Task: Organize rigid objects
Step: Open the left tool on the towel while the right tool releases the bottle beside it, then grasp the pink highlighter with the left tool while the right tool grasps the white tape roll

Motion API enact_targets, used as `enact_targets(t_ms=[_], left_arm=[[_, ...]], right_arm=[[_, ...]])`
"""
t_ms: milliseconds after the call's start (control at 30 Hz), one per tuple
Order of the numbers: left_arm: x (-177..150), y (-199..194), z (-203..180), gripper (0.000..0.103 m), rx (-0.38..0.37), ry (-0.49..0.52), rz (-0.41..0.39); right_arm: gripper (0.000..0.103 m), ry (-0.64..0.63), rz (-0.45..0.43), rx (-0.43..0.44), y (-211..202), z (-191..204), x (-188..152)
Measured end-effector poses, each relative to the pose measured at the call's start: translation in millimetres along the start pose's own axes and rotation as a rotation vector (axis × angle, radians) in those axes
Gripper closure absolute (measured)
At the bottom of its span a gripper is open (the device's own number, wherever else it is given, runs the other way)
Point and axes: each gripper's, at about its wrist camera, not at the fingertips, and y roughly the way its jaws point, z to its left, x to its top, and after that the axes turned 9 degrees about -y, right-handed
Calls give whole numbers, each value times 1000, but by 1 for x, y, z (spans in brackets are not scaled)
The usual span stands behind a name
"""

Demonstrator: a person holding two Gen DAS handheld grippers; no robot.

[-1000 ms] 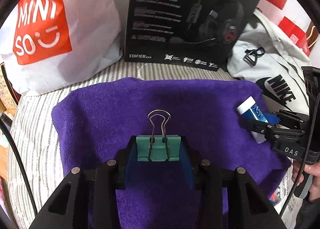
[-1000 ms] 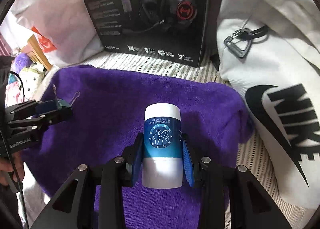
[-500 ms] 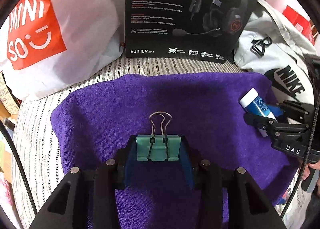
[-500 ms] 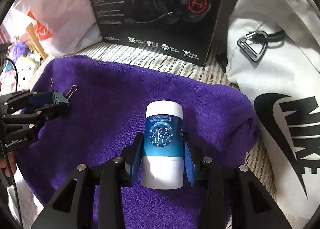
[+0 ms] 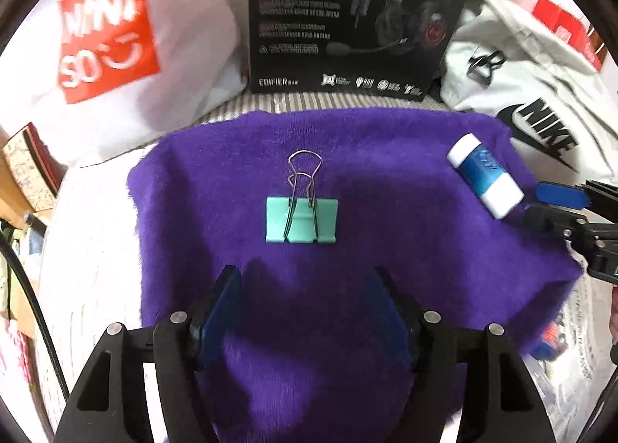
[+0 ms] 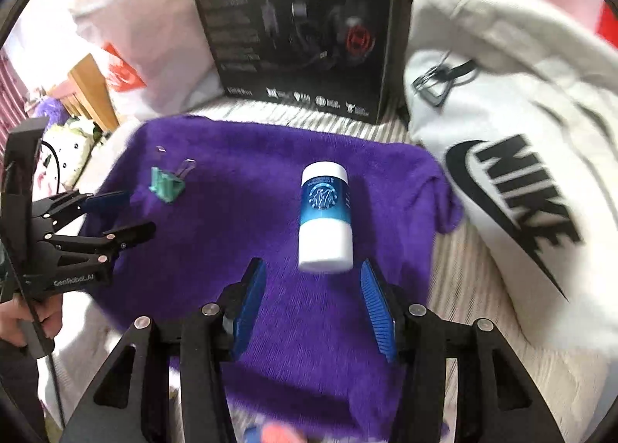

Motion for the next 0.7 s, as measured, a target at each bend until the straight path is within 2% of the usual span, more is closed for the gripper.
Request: enact_targets(t_ms=[200, 300, 500, 700], left_arm=[[-37, -58, 2, 37, -20, -5, -68], [-69, -72, 2, 37, -39, -8, -43], [-121, -77, -2, 37, -37, -16, 21], [-146, -81, -15, 37, -55, -11, 45]], right_arm=[[46, 23, -44, 12, -45, 4, -38], [46, 41, -39, 22, -62, 7, -67], [46, 56, -17, 24, -80, 16, -112], [46, 87, -15, 58, -90, 25, -145]])
